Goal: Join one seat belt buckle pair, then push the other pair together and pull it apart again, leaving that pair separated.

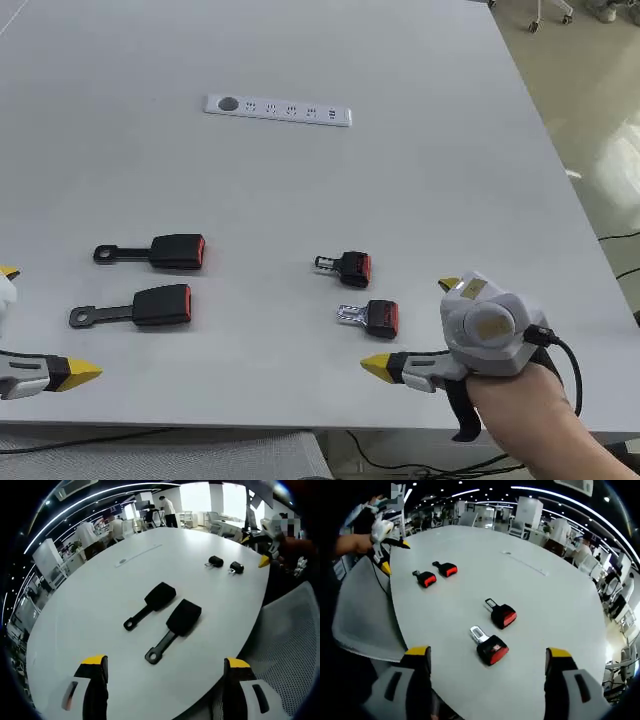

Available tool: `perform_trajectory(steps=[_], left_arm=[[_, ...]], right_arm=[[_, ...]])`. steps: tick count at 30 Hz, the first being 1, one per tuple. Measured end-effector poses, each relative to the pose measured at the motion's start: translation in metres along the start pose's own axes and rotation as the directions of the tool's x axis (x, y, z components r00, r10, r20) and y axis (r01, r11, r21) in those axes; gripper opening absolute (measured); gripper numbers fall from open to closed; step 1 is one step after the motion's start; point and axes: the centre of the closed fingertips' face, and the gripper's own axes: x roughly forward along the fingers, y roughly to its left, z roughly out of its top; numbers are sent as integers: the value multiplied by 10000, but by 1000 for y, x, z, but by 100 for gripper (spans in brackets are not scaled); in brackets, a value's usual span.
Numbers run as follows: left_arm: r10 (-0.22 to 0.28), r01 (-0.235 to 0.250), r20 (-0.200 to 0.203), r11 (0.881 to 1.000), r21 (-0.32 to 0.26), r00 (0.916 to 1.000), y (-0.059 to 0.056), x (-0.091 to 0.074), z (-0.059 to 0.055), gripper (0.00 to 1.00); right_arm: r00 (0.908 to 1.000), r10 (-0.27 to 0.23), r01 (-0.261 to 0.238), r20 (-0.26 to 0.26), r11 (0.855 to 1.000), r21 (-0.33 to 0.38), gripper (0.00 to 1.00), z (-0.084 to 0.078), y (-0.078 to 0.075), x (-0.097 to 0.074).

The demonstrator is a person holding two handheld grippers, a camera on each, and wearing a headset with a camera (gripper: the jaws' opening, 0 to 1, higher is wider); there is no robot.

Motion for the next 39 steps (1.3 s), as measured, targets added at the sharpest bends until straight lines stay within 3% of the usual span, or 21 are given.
perform_trajectory(steps=[12,16,27,39], left_arm=[[99,-98,-44,9999,101,9999,4,0,0,99],[144,-144,-35,9999,67,9999,6,0,1,100],[228,-228,16,9997,80,9997,8,-4,4,100],[194,-194,-41,9998,64,9998,8,-4,2,100]], right_arm=[[9999,-147,147,72,9999,-59,91,6,-6,-2],[9976,-692,693,21,9974,-196,100,7,-16,-4],[9999,-153,154,61,9997,-193,98,11,-6,1],[9999,-52,52,98,9999,-86,94,13,-4,2]])
